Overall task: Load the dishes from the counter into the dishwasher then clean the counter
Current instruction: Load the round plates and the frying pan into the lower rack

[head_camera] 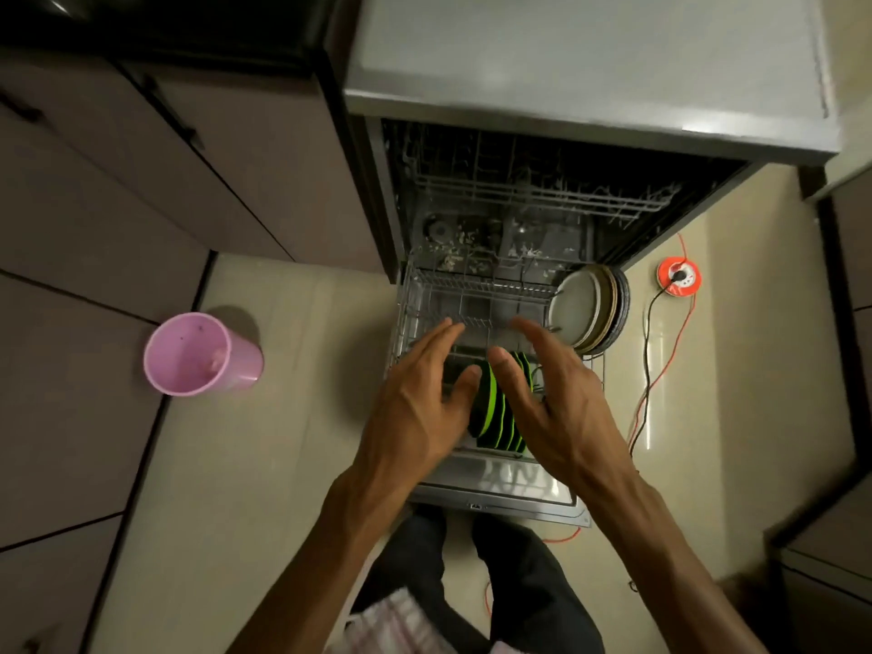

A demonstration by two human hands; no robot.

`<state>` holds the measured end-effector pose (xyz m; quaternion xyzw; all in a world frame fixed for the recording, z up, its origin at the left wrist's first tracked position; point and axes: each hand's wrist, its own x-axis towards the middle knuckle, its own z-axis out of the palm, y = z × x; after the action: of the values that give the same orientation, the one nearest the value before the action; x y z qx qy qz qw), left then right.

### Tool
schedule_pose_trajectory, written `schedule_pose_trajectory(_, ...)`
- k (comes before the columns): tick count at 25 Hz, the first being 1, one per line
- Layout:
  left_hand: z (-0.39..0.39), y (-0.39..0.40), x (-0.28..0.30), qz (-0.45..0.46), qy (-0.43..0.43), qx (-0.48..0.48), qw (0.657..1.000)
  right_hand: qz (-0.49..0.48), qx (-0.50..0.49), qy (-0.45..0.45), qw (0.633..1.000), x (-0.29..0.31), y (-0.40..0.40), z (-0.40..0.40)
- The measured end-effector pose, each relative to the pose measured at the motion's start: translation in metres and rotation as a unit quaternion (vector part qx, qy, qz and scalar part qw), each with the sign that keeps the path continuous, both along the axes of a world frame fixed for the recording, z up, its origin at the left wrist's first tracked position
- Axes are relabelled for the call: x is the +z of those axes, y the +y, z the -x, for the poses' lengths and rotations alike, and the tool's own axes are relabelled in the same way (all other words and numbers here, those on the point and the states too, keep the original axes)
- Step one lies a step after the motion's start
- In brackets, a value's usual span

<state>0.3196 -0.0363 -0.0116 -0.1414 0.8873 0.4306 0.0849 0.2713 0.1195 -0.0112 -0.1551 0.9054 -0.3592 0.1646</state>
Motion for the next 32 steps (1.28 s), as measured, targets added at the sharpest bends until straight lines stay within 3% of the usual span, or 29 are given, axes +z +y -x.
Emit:
schedule_pose_trajectory(6,-0.043,-0.021,0.084,0.031,0.059,0.054,0.996,0.033,0.000,0.040,0.999,0.069,-0.016,-0.037)
schedule_pose_trajectory(16,-0.102,-0.051,0.120,0.049,0.102,0.226,0.968,0.087,0.134,0.072,0.984,0.112,-0.074,-0.057)
schedule_pose_trajectory(22,-0.116,-0.122,0.134,0.050,0.144,0.267,0.951,0.101,0.169,0.069,0.978,0.121,-0.155,-0.072)
schedule_pose_trajectory(27,-0.127,-0.213,0.147,0.080,0.198,0.256,0.943,0.126,0.151,0.109,0.974,0.131,-0.247,-0.082)
schedule_pose_trajectory(32,-0.139,-0.296,0.160,0.078,0.200,0.255,0.943,0.153,0.118,0.113,0.975,0.140,-0.330,-0.096)
